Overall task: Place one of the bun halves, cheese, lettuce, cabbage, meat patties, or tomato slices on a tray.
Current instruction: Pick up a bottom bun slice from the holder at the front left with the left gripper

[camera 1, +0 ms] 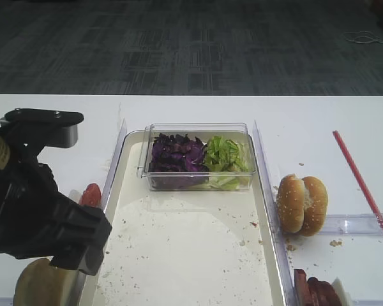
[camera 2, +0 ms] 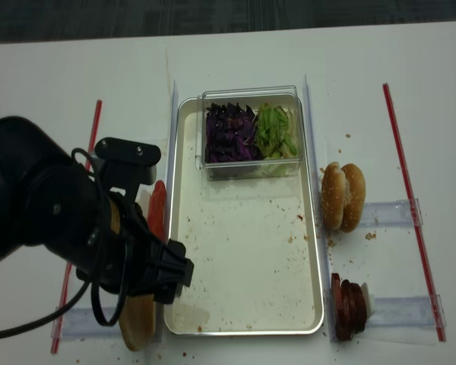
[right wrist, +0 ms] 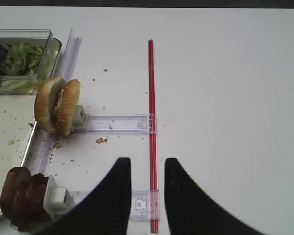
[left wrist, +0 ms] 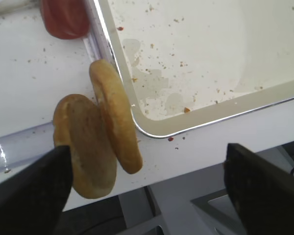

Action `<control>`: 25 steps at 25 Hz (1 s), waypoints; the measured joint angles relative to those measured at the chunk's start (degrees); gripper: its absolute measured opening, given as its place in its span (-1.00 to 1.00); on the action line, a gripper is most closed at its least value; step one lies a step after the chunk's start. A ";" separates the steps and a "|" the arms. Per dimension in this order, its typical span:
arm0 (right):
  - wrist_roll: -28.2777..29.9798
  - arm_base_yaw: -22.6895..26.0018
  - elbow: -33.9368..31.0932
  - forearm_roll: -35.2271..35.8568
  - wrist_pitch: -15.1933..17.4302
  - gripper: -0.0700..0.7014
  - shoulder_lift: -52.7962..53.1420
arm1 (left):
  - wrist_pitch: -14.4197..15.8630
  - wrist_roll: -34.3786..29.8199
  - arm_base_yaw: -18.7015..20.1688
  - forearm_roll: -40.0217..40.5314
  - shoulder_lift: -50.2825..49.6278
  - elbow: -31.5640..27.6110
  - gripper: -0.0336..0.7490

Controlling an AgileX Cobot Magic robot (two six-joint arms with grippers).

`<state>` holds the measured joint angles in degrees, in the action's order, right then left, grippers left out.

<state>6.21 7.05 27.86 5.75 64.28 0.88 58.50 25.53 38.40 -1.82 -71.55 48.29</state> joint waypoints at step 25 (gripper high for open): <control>-0.09 0.00 0.00 0.00 -0.10 -0.22 0.00 | -4.06 0.10 0.12 4.48 -15.82 0.36 0.48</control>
<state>6.12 7.05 27.86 5.75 64.17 0.88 54.44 25.63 38.52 2.66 -87.37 48.66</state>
